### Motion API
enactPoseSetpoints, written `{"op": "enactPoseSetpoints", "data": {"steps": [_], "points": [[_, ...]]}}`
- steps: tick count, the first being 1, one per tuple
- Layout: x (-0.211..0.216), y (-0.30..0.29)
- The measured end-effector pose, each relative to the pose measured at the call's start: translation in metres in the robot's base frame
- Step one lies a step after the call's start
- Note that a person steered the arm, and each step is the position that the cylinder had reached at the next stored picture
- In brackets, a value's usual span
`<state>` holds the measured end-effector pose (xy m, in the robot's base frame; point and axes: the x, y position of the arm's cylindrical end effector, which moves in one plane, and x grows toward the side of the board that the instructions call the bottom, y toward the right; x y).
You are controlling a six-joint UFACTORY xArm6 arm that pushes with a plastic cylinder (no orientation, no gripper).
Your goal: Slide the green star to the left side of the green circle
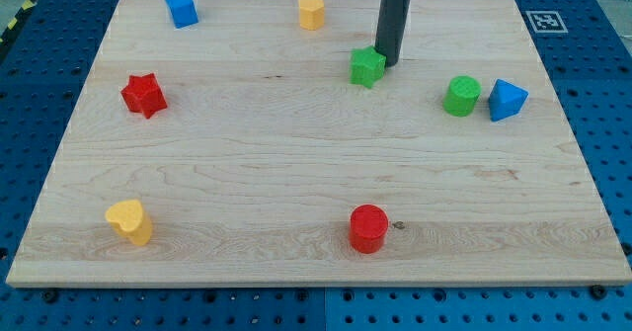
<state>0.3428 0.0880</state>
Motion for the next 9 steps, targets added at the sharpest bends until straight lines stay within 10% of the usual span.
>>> {"op": "enactPoseSetpoints", "data": {"steps": [3,9], "points": [[-0.044,-0.042],[0.038,-0.085]]}}
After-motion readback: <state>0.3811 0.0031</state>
